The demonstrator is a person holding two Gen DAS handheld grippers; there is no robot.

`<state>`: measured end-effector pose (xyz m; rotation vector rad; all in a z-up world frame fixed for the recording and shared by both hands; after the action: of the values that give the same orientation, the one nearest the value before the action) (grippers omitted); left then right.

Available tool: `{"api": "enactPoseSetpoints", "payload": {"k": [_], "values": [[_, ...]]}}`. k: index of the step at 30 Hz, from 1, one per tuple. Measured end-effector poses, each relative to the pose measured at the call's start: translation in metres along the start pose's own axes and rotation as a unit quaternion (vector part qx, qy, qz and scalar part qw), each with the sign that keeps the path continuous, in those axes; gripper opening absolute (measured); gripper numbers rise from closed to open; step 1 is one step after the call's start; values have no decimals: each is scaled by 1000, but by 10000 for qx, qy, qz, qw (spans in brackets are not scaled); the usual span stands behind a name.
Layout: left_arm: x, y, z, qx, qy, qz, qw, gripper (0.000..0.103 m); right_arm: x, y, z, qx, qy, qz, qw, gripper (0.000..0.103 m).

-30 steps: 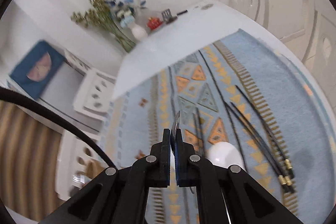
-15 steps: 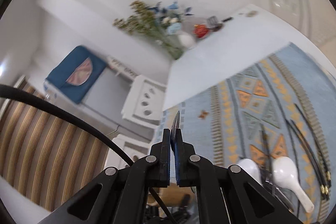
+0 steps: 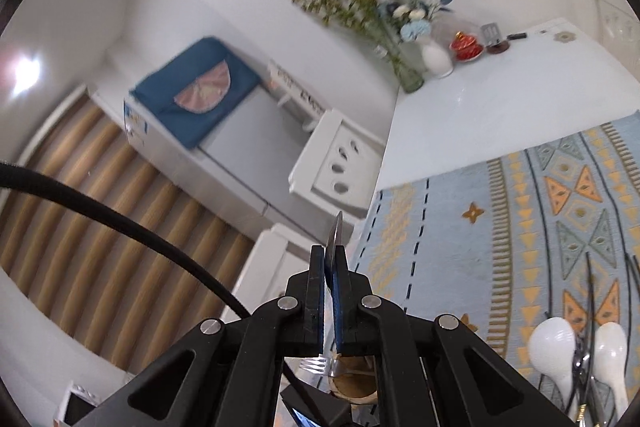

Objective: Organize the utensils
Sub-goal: 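Lower the spoon into the cup and open the right gripper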

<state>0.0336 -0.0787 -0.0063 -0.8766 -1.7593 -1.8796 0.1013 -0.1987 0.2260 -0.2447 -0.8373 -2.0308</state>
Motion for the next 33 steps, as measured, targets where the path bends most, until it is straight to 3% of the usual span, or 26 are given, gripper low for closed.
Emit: {"api": "enactPoseSetpoints", "payload": {"k": [7, 14, 18, 22, 33], "values": [[-1, -1, 0, 10, -9, -4, 10000, 98, -41, -29, -1, 413, -408, 447, 9973, 3], [1, -1, 3, 15, -12, -5, 10000, 98, -72, -53, -10, 776, -1033, 954, 9870, 4], [1, -1, 3, 11, -7, -11, 10000, 98, -80, -58, -14, 665, -1019, 1279, 9843, 4], [3, -2, 0, 20, -16, -14, 10000, 98, -73, -53, -7, 684, -911, 1247, 9856, 12], [2, 2, 7, 20, -18, -6, 10000, 98, -35, -29, -22, 481, -1093, 804, 9896, 14]]}}
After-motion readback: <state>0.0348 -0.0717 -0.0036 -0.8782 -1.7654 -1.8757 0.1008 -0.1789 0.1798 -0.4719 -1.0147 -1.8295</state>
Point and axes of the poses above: each gripper's, at about its wrist camera, not at the fingertips, and x roughly against the way its jaws point, z to its left, y to its top, the point moved 4 cm from there along -x, roughly the way its jaws point, and after that the axes turned 10 degrees about -x, right-handed, at the moved point
